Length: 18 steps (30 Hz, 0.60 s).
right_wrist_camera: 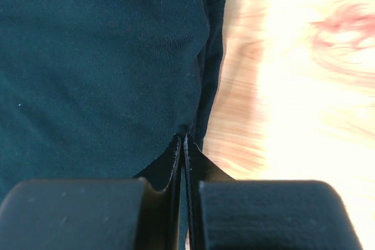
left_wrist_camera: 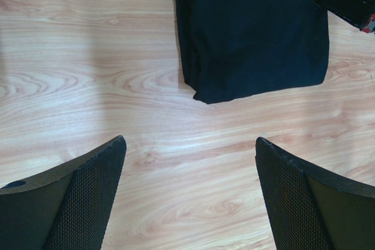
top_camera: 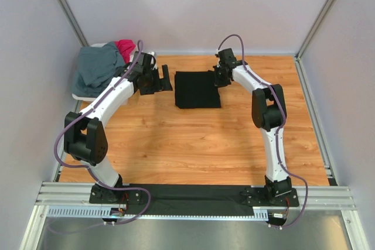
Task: Fold and stack the t-shirts
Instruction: Neatly place the folded tshirt to the corner
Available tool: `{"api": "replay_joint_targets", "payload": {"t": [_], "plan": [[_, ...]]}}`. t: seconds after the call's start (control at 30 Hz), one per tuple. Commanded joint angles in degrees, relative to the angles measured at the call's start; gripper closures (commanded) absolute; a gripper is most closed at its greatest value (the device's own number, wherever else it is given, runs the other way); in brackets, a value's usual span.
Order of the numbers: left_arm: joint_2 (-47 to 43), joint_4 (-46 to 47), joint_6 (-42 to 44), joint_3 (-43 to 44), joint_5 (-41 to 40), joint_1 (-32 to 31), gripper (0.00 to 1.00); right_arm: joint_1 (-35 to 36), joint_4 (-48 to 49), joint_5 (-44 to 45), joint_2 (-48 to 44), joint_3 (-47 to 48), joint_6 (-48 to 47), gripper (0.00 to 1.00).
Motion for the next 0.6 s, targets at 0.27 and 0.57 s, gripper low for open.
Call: {"api": "replay_joint_targets", "payload": {"t": [0.27,0.57], "plan": [[-0.12,-0.72,0.78,0.56,0.03,0.55,0.03,-8.50,-2.68,8.43,-0.09,3.70,-13.36,1.00],[-0.56,-2.30,2.10,0.91,-0.06,1.25,0.02,-14.83,-3.75,16.88,2.98,8.45,-27.97,1.00]]}}
